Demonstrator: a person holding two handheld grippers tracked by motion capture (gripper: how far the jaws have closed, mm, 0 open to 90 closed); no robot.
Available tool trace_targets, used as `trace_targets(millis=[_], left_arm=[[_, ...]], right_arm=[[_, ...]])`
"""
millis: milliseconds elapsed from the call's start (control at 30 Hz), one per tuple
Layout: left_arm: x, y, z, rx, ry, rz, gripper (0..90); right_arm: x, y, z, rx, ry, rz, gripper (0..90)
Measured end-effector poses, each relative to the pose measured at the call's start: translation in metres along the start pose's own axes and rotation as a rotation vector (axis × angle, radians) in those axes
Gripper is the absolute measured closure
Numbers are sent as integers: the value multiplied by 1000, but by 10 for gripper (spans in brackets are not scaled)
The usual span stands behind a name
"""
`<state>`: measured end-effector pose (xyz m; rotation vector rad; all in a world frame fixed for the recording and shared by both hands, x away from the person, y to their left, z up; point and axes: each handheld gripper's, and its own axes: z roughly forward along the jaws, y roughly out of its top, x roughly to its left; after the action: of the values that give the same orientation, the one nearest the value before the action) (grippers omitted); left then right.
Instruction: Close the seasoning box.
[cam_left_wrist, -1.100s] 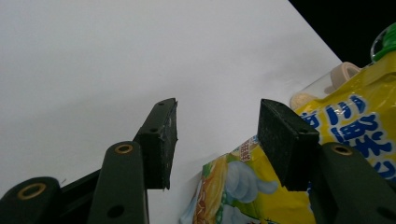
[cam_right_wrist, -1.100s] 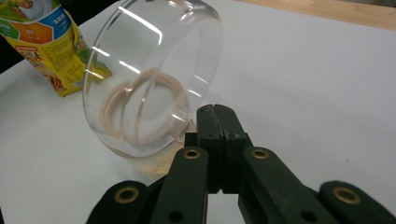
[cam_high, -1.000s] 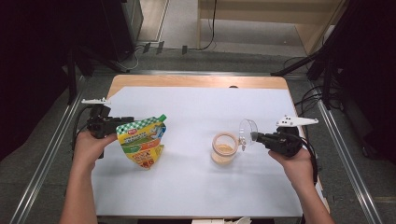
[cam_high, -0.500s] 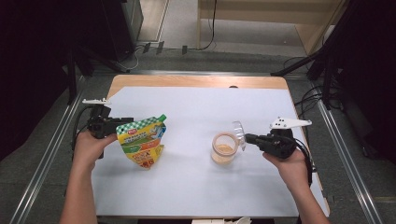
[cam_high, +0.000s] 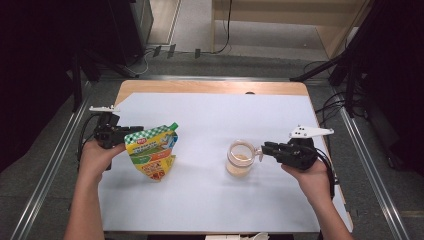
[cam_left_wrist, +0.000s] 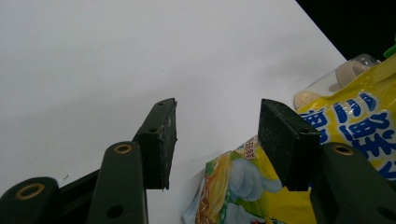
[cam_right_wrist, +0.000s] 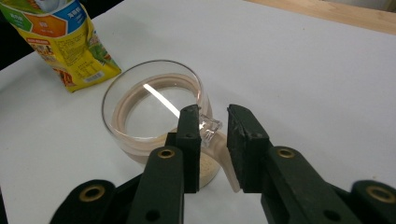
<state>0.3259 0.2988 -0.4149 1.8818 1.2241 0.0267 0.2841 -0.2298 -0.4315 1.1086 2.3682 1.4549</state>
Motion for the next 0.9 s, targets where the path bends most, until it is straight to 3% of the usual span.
trace_targets(millis=[133, 433, 633, 733, 900], left_arm=[[0, 0, 0, -1, 0, -1, 474], [1, -1, 1, -1, 0, -4, 471], [1, -1, 0, -1, 6, -7, 468], [2, -1, 1, -1, 5, -9, 468], [3, -2, 1, 2, 9, -9, 467]], right_arm=[[-4, -2, -1, -16, -27, -7, 615], [-24, -13, -4, -63, -76, 18, 462], [-34, -20, -2, -55, -86, 48, 415], [-37, -24, -1, -55, -134, 40, 392], [-43, -28, -1, -56, -145, 44, 366]])
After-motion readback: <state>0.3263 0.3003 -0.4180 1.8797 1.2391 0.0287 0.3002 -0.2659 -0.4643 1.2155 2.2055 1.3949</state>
